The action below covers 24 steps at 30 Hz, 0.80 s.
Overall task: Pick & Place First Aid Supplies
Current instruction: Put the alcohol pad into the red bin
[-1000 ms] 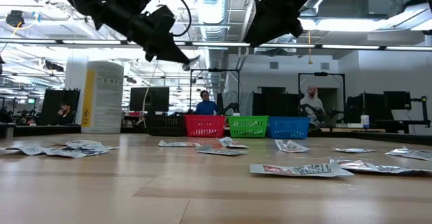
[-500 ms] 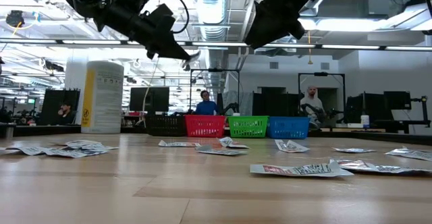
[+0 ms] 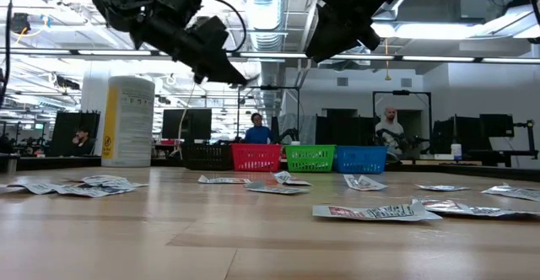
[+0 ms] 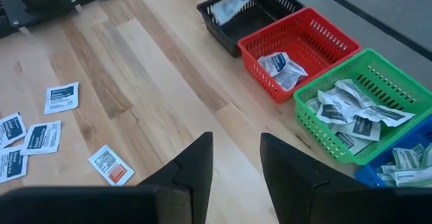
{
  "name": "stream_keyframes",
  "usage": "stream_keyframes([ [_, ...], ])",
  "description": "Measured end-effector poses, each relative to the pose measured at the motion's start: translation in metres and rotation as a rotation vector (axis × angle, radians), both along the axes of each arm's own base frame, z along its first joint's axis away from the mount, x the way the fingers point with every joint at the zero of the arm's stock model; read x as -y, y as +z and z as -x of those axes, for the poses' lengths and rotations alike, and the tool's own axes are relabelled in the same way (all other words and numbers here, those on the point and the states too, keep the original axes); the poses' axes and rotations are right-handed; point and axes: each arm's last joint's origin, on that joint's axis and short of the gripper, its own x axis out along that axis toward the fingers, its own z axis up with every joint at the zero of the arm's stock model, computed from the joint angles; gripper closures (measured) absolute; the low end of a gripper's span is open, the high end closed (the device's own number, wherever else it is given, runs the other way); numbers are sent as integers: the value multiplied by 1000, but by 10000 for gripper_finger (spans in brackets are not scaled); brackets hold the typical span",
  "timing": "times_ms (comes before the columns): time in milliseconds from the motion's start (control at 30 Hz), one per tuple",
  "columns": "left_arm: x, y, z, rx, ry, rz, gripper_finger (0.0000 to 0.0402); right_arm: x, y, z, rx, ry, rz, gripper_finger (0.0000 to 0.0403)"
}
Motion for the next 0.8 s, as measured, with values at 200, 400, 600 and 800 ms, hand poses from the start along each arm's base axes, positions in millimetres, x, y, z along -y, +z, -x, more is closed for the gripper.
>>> stream_keyframes([
  [200, -9, 9, -18, 19, -14, -14, 395, 0, -1, 1, -18, 0, 1, 285],
  [400, -16, 11, -33, 13, -22, -34, 397, -1, -3, 3, -40, 4, -1, 285],
  [600, -22, 9, -41, 6, -17, -34, 396, -1, -4, 5, -58, -8, -19, 285],
  [800, -32, 9, -42, 9, 9, -36, 396, -3, -5, 5, -64, 0, -15, 285],
])
